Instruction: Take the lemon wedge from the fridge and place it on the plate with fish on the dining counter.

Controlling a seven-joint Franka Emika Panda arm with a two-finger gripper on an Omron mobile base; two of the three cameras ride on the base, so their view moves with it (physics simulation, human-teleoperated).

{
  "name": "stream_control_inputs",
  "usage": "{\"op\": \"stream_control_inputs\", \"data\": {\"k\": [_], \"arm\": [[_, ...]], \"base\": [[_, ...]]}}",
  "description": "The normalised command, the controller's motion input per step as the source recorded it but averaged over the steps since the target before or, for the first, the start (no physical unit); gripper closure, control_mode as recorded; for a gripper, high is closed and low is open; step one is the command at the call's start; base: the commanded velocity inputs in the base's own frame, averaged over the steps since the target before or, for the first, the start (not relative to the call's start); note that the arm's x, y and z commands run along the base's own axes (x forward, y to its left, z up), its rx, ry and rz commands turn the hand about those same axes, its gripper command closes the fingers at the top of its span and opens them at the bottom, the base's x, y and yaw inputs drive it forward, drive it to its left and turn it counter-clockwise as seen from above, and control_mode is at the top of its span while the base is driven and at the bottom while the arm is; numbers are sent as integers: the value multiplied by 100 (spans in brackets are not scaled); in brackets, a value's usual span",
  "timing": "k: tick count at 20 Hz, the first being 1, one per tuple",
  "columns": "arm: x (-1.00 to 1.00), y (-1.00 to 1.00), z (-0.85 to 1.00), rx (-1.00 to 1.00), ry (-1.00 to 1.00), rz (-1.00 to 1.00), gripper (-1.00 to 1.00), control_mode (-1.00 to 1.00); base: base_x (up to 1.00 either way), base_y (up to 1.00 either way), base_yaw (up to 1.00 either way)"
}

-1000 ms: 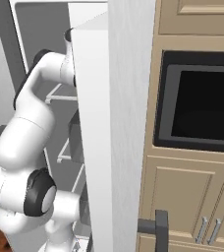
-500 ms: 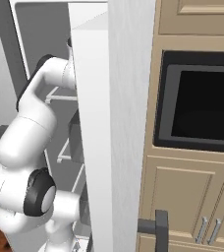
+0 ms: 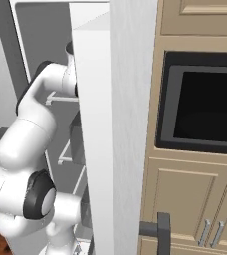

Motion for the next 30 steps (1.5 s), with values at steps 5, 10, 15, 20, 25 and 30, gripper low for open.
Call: {"op": "stream_control_inputs", "data": {"k": [5,10,15,20,25,30], "arm": [[32,1,-10,0,0,0,-100,-100],[35,0,-15,0,0,0,-100,-100],[18,0,-7,-1,-1,0,100,-100],[0,0,-13,-2,-2,0,100,-100],[-48,0,-18,3,-1,0,100,-100],[-100,10,57,12,-10,-5,100,-100]], "base": [[0,0,0],[0,0,0],[0,0,0],[0,0,0],[0,0,0],[0,0,0]]}}
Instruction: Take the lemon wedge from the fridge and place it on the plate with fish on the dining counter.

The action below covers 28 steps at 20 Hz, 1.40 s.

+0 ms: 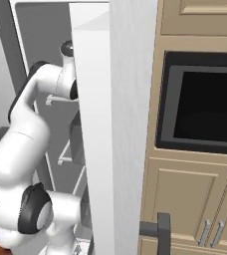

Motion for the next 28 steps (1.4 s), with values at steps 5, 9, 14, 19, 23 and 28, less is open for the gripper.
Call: {"op": "stream_control_inputs", "data": {"k": [5,9,14,19,23,28], "arm": [[-100,17,55,13,0,-10,100,-100],[-100,11,13,8,7,-12,100,-100],[-100,2,-11,7,14,-9,100,-100],[-20,5,-10,1,7,0,100,100],[0,0,0,0,0,0,100,100],[0,0,0,0,0,0,100,100]], "base": [[0,0,0],[0,0,0],[0,0,0],[-80,21,5],[-53,14,74],[0,5,100]]}}
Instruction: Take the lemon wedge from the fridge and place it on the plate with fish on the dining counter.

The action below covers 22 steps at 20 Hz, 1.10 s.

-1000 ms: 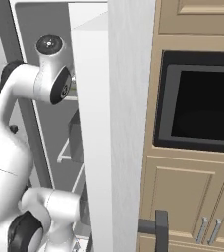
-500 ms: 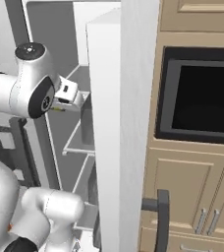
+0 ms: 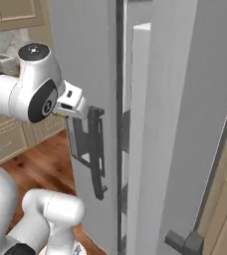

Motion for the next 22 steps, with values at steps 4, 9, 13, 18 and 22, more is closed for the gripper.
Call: {"op": "stream_control_inputs", "data": {"k": [4,9,13,18,22], "arm": [[0,0,0,0,0,0,100,100],[0,0,0,0,0,0,100,100],[0,0,0,0,0,0,100,100],[0,0,0,0,0,0,100,100],[0,0,0,0,0,0,100,100]], "base": [[0,6,100],[0,6,100],[0,6,100],[0,8,100],[0,9,100]]}}
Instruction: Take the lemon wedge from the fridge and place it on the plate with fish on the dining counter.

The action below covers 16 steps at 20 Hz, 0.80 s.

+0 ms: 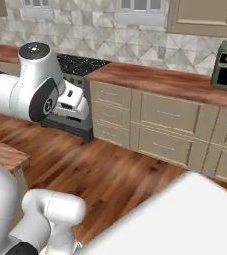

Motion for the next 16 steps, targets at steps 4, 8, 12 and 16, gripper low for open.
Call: {"op": "stream_control_inputs", "data": {"k": [4,8,12,16], "arm": [[0,0,0,0,0,0,100,100],[0,0,0,0,0,0,100,100],[0,0,0,0,0,0,100,100],[0,0,0,0,0,0,100,100]], "base": [[0,8,100],[0,3,100],[11,-1,92],[29,-51,60]]}}
